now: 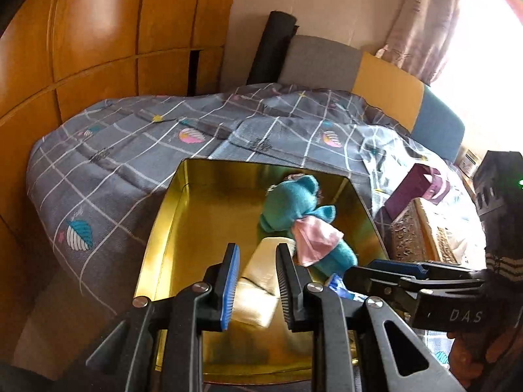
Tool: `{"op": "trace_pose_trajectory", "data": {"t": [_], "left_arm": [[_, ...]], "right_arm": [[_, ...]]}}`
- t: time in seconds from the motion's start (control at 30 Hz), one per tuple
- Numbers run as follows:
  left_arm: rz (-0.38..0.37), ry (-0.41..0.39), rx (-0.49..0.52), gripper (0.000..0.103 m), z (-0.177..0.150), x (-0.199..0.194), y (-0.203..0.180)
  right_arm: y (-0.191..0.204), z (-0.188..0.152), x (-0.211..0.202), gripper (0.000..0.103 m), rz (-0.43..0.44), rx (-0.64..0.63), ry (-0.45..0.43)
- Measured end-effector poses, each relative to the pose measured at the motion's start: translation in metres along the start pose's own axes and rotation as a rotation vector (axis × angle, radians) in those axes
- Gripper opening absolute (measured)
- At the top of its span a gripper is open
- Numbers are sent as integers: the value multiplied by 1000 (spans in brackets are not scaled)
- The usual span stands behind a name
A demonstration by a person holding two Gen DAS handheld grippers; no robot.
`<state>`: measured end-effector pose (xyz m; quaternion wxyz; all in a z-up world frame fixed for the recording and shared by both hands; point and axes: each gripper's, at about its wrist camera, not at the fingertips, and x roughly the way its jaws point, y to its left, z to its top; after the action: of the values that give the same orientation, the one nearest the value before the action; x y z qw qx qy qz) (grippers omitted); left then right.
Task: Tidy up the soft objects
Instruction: 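Carry the beige knitted cloth into the tray and release it with the right gripper, then move both grippers back toward the remaining pile of socks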
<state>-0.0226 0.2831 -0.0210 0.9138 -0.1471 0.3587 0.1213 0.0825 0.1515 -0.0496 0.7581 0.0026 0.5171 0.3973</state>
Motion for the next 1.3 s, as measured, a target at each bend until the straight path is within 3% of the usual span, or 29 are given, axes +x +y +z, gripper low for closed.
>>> {"op": "trace_pose_trajectory", "data": {"t": [0.37, 0.63, 0.93, 1.3], "left_arm": [[-34, -8, 86, 22, -5, -9, -29], [-62, -18, 141, 22, -11, -18, -48], [-103, -38, 214, 22, -13, -28, -72], [-212, -90, 339, 22, -9, -48, -121]], "right_arm": [[8, -21, -55, 69, -192, -121, -191], [-10, -34, -97, 73, -246, -86, -307], [-45, -48, -149, 77, -337, 0, -421], [-143, -93, -229, 82, -517, 263, -504]]}}
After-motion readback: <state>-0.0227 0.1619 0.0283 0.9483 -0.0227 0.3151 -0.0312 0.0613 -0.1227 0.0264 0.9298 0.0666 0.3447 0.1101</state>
